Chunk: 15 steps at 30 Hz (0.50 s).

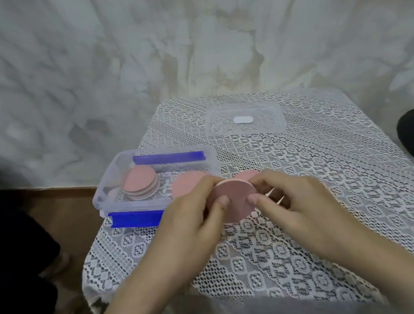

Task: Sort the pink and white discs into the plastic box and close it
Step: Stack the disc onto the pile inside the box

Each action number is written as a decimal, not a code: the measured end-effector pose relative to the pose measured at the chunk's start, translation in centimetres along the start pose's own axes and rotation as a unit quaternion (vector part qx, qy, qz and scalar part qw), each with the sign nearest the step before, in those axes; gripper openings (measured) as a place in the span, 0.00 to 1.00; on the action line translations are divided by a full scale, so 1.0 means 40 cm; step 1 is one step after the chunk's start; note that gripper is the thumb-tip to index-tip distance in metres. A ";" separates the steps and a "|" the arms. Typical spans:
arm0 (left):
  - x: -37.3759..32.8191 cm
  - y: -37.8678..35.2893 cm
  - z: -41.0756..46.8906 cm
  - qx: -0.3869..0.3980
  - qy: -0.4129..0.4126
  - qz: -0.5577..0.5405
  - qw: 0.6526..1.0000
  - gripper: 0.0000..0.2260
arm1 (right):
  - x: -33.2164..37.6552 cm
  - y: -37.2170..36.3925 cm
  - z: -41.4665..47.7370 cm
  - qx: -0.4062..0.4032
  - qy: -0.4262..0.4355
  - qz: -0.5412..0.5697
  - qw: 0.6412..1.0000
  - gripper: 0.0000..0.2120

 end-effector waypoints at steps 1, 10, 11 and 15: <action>0.012 0.014 0.004 -0.004 0.009 -0.003 1.000 0.04 | 0.009 -0.015 0.011 0.007 -0.005 0.003 1.000 0.07; 0.131 0.180 0.041 -0.081 0.083 0.031 0.993 0.05 | 0.063 -0.133 0.123 0.037 -0.041 0.053 0.997 0.03; 0.144 0.202 0.045 -0.092 0.084 0.052 0.991 0.05 | 0.067 -0.149 0.136 0.043 -0.049 0.058 0.996 0.03; 0.189 0.283 0.047 -0.142 0.085 0.154 0.974 0.07 | 0.083 -0.216 0.191 0.054 -0.082 0.080 0.992 0.02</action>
Point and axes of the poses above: each hand's wrist, its own z-axis towards the middle knuckle, its own y-axis out of the back of the hand, x = y × z, the point moved 8 cm from there along z, towards the middle knuckle, and after that the axes turned 15 degrees about -x, right-handed, at the moved point
